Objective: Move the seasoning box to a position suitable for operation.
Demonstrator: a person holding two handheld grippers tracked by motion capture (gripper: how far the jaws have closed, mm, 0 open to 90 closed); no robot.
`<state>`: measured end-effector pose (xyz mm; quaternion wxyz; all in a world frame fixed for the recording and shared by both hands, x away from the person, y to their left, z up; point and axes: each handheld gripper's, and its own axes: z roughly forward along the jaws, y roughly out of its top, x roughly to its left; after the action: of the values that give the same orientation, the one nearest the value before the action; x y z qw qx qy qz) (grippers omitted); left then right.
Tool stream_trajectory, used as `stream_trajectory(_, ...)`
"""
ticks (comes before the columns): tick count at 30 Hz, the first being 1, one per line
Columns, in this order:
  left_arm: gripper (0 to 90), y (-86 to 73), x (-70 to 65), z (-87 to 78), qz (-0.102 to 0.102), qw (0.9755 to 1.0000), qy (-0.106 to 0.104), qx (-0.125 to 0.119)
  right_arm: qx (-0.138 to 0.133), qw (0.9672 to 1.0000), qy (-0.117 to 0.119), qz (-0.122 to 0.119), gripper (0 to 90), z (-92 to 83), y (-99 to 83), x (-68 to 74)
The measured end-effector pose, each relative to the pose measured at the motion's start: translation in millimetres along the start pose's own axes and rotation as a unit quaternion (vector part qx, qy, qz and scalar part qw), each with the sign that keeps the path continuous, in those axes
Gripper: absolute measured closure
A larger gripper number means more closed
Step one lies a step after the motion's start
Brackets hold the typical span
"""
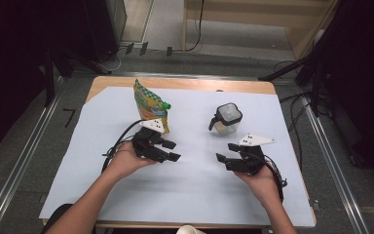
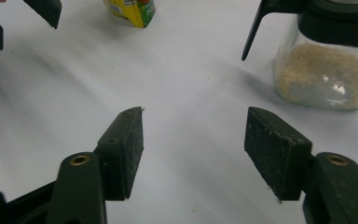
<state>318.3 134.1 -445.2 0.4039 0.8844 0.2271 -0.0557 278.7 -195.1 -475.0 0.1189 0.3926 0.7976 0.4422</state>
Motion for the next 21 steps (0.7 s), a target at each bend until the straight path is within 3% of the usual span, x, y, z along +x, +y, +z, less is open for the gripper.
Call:
stream_trajectory(8,46.5,-1.4,1.6,-1.9,-0.001,0.9999,-0.005,-0.011,-0.001,0.9999,-0.001,-0.015,51.5,0.2,-3.8,-2.1)
stream_trajectory(14,45.7,-1.4,0.5,-2.2,0.005,0.9999,0.001,-0.012,0.009,0.9999,-0.002,-0.007,51.6,5.1,-4.9,-4.8)
stream_trajectory(18,46.6,-2.9,1.8,-2.9,0.000,0.9999,0.001,-0.011,0.008,0.9997,0.013,0.019,52.4,5.9,-4.7,-11.4)
stream_trajectory(21,46.6,-3.9,1.9,-4.0,0.003,0.9999,0.005,-0.015,0.003,0.9998,0.004,0.020,50.6,5.4,-4.6,-14.1)
